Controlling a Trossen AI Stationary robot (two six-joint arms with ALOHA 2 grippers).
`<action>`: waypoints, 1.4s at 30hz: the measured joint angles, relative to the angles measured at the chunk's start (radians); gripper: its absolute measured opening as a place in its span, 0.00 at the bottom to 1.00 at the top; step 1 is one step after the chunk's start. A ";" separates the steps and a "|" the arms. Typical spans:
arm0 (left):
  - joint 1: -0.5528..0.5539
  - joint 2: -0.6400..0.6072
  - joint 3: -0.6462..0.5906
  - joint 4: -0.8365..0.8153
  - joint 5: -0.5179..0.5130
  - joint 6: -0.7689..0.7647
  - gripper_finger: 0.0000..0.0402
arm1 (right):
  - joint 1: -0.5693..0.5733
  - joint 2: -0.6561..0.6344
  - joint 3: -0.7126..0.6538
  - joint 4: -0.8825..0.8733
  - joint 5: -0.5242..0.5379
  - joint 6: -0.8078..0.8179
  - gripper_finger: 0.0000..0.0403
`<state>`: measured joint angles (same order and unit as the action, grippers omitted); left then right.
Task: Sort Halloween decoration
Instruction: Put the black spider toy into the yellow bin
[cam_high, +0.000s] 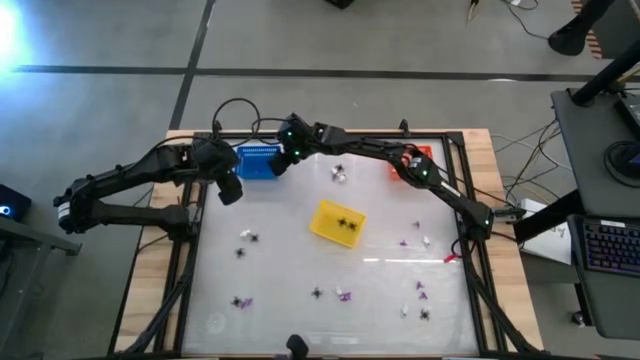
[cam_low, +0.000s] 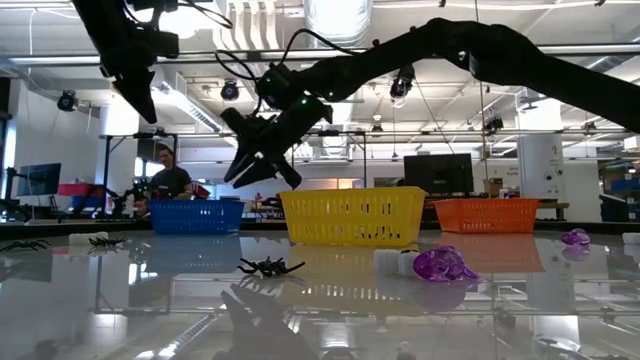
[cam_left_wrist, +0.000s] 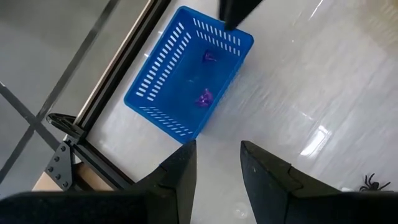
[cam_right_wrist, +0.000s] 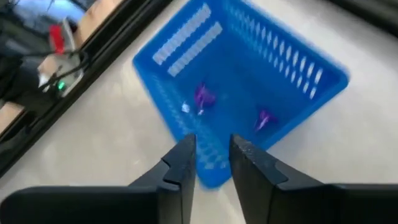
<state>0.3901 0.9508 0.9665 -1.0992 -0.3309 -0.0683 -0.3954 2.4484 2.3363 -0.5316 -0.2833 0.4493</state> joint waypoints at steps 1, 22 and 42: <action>0.000 -0.001 0.000 -0.002 0.001 -0.004 0.27 | 0.000 -0.011 0.000 -0.024 -0.022 -0.003 0.24; 0.000 -0.023 0.000 -0.093 0.121 0.044 0.33 | 0.154 -0.440 0.000 -0.933 0.344 -0.145 0.27; 0.000 -0.022 0.000 -0.087 0.166 0.138 0.32 | 0.368 -0.469 -0.250 -0.979 0.363 0.076 0.27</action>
<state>0.3897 0.9287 0.9665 -1.1858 -0.1650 0.0696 -0.0276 1.9789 2.0863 -1.5106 0.0795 0.5257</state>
